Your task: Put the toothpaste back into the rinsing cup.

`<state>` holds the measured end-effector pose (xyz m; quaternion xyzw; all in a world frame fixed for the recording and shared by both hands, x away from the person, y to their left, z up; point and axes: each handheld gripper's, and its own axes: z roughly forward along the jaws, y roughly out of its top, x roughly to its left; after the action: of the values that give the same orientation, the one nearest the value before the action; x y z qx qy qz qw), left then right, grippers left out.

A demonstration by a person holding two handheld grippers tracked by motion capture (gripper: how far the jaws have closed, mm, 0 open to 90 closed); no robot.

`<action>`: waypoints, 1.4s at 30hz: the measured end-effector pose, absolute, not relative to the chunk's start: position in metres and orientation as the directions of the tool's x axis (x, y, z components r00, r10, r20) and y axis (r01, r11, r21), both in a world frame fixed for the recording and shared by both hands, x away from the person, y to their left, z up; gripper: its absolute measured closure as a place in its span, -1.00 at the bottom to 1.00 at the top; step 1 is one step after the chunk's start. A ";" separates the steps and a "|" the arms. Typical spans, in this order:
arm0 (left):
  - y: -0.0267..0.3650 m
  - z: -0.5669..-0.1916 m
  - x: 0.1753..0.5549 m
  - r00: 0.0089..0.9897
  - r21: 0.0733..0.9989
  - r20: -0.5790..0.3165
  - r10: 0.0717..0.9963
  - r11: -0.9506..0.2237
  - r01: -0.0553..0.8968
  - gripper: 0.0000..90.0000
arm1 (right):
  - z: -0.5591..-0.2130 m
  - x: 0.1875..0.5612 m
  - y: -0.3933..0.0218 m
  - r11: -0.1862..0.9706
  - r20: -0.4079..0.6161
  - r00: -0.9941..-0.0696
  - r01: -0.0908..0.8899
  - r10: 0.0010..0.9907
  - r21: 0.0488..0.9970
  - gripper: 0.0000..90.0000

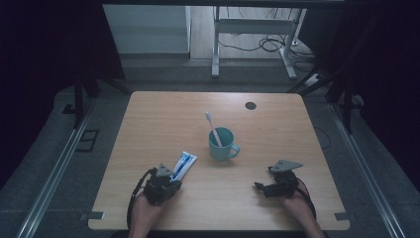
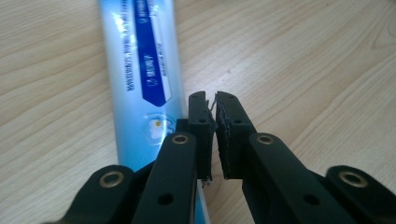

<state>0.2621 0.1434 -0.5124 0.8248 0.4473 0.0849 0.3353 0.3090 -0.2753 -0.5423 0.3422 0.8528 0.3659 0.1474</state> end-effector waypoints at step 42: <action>0.148 -0.498 0.305 0.583 0.415 -0.088 0.808 -0.502 0.759 -0.13 | -0.542 0.309 -0.275 0.498 -0.001 -0.723 0.475 0.691 0.725 -0.70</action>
<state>0.3051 0.1485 -0.4985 0.8646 0.4531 0.0588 0.2091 0.3090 -0.2753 -0.5423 0.3420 0.8528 0.3660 0.1476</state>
